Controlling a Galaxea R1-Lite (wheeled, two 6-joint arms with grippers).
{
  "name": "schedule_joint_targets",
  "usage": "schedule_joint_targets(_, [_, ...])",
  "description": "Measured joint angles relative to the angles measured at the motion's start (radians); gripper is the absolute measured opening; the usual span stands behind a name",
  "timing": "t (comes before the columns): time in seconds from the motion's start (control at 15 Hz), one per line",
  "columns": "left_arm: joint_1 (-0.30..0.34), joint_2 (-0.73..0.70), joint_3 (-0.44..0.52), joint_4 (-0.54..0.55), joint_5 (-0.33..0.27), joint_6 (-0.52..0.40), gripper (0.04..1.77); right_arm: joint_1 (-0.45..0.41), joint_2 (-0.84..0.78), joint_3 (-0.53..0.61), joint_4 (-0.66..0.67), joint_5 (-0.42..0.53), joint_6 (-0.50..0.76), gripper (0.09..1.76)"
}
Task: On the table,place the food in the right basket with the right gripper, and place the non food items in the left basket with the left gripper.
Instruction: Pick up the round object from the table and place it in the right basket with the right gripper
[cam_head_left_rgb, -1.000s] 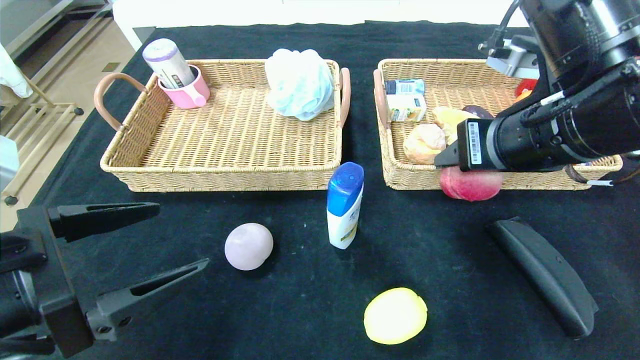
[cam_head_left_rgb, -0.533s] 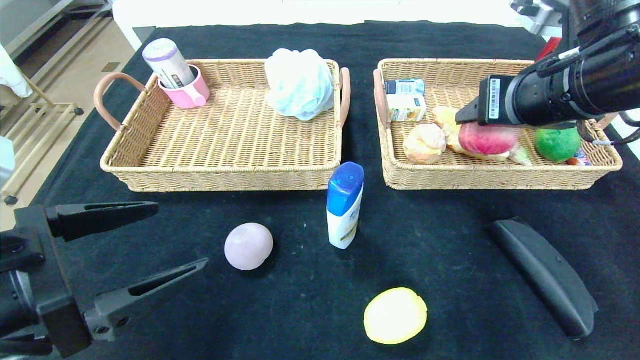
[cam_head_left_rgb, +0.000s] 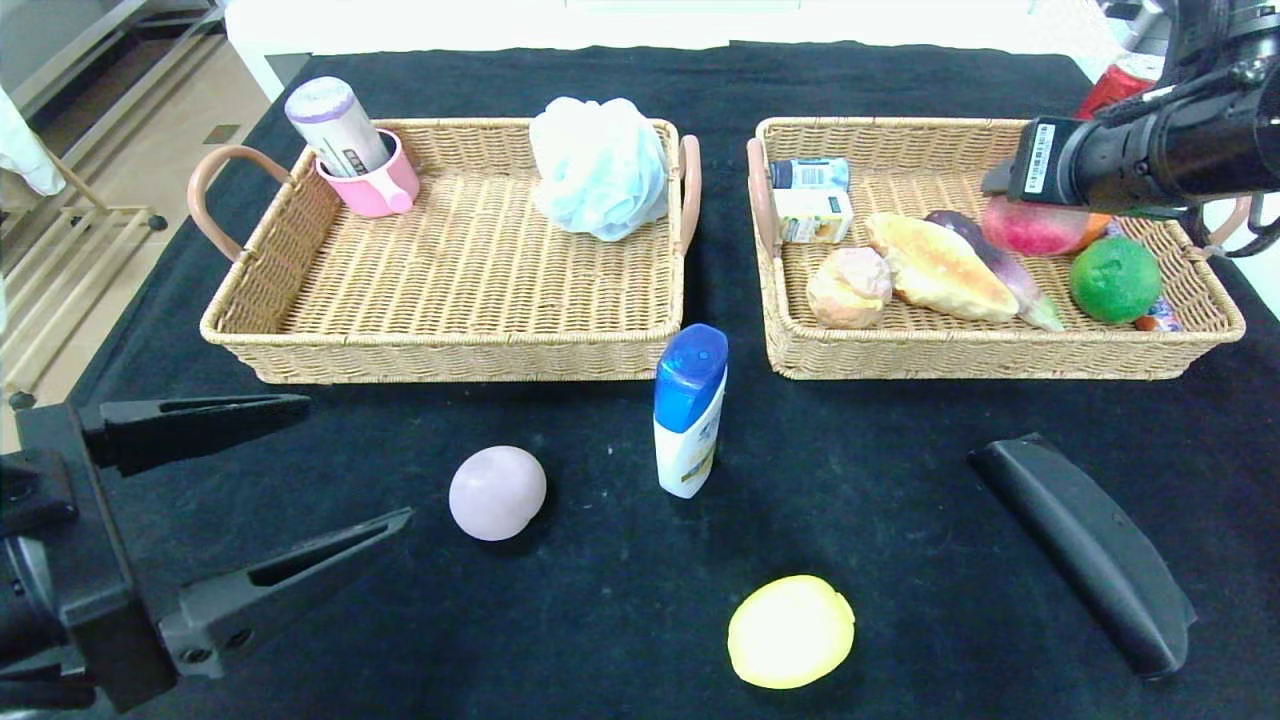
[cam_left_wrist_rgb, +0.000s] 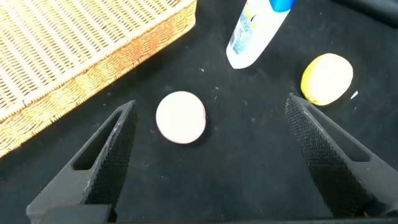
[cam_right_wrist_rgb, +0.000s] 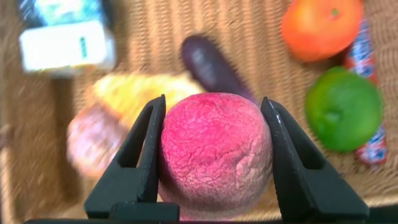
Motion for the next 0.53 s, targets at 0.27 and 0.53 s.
schedule_joint_targets(0.27, [0.000,-0.005,0.001,0.000,-0.001,0.000,1.72,-0.070,0.049,0.002,-0.115,-0.001,-0.010,1.05])
schedule_joint_targets(0.53, [0.000,-0.010,0.002,0.000,-0.001,0.001,1.72,-0.110,0.096,0.004,-0.202,-0.001,-0.011,1.05])
